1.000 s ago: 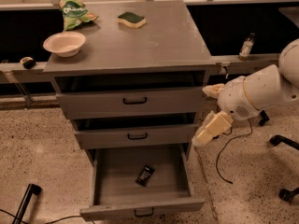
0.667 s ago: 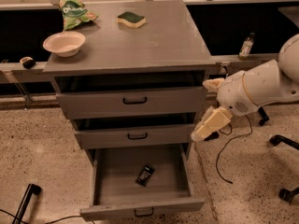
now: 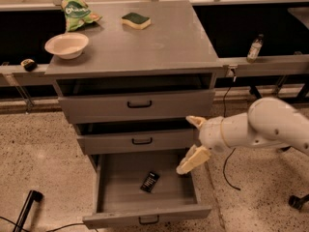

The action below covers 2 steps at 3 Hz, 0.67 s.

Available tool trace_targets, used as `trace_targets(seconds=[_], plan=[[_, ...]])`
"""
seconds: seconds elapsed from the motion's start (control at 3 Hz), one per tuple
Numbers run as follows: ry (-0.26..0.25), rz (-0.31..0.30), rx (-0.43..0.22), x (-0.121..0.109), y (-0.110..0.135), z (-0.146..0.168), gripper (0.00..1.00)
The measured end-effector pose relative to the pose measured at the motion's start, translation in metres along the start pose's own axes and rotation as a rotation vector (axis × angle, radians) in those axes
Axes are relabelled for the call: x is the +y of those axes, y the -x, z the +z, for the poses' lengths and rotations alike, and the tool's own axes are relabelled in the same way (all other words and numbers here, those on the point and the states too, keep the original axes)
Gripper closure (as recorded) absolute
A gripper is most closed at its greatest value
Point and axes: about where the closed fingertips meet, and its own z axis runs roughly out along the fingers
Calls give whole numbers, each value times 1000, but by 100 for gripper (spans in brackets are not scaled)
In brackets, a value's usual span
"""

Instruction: Pick rxbar chocolate from bottom drawer and place on counter

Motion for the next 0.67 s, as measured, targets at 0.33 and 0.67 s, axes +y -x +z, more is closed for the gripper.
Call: trace_targets(seconds=[0.33,0.67], plan=[[-10,-122,-39,-6,-38,52,0],[-7,-123,-39,-4,-36,51,0]])
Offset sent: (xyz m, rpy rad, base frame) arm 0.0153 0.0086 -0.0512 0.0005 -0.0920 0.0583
